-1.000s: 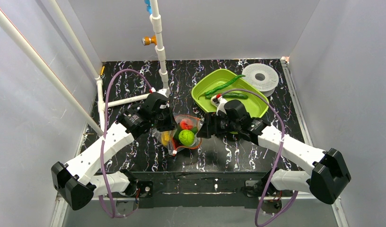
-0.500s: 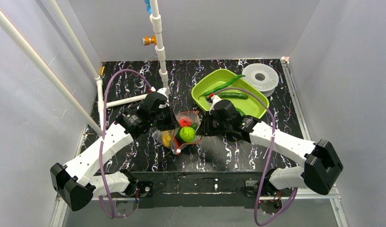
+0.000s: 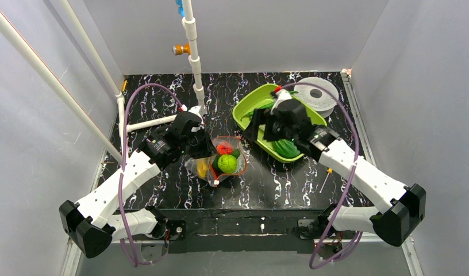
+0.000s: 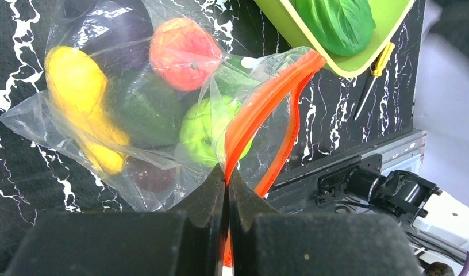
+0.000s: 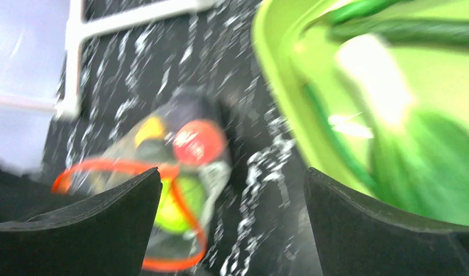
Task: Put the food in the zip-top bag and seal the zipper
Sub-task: Pick up the fake vegetable from the bin.
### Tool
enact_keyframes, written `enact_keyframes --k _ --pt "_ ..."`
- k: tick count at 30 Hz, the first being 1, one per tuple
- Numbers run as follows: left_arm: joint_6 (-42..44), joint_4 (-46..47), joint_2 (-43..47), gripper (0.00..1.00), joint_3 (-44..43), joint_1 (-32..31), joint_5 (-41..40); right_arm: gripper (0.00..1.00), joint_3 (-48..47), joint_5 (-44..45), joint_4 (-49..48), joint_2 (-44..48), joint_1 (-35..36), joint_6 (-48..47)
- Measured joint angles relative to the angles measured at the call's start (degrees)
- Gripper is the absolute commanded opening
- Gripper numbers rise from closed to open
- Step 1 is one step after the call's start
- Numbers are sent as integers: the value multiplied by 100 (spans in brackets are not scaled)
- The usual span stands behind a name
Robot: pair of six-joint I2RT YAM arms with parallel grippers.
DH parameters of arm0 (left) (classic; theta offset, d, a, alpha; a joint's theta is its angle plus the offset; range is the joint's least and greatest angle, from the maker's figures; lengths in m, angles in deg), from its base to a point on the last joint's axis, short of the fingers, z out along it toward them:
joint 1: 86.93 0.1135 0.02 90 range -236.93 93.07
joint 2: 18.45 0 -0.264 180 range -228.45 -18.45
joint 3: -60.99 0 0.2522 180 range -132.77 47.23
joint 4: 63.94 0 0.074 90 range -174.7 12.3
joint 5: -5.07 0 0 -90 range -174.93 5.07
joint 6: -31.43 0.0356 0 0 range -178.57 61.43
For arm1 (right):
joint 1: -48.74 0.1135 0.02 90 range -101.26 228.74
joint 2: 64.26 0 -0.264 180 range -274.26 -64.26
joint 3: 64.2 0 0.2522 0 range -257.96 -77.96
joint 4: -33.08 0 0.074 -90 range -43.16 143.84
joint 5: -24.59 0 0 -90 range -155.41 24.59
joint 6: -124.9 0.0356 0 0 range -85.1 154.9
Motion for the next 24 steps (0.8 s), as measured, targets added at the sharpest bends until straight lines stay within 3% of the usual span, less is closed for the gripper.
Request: enact_keyframes --k 5,12,17,24 --pt "34 -10 0 0 0 0 -18 98 -333 30 -156 -679 -1395 -475" --pt "89 -41 -47 0 -15 0 -14 98 -1659 -364 269 -2870 -2694 -1266" --pt "125 -53 -81 0 -20 0 -12 98 -1724 -933 271 -3380 -3231 109" --pt "139 -36 -175 0 -48 0 12 89 -854 -593 -351 -3394 -3310 2450"
